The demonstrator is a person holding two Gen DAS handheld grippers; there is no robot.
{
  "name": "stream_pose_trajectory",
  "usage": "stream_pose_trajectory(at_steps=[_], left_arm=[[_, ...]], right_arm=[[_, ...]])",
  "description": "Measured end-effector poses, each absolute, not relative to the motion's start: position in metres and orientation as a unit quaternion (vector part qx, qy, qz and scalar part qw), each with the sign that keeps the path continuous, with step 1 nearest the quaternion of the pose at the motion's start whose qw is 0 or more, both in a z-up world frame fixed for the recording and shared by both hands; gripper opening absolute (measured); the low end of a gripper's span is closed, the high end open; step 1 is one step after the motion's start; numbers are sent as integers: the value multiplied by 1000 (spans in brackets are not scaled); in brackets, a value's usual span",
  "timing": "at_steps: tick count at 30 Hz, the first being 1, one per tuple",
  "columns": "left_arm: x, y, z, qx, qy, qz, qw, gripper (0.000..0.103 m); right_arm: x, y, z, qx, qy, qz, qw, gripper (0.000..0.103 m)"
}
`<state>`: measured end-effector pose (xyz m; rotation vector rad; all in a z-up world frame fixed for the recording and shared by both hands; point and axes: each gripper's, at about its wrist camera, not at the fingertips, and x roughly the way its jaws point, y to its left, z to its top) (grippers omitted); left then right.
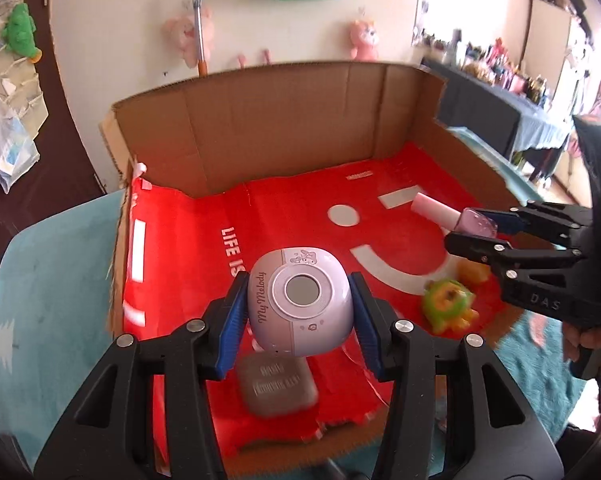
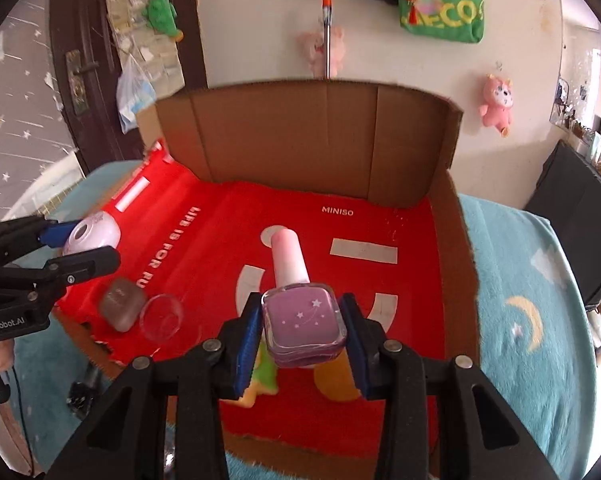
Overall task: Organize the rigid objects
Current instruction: 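Carry the pink device with the left tool while the right tool carries the pink polish, then lower and open both tools to release the device and polish in the box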
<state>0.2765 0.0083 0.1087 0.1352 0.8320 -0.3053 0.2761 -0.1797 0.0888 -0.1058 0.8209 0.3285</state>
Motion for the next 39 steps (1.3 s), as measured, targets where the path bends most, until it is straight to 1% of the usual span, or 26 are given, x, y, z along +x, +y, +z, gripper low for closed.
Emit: stream_pose_trajectory(at_steps=[7, 19, 39], left_arm=[[308, 2, 84, 68, 446, -138, 881, 46], [313, -3, 58, 59, 491, -138, 858, 46], [315, -5, 51, 54, 498, -130, 856, 47]], right_arm=[[308, -161, 72, -89, 444, 148, 879, 41], [321, -165, 51, -85, 488, 139, 858, 41], [321, -168, 50, -85, 497, 140, 852, 41]])
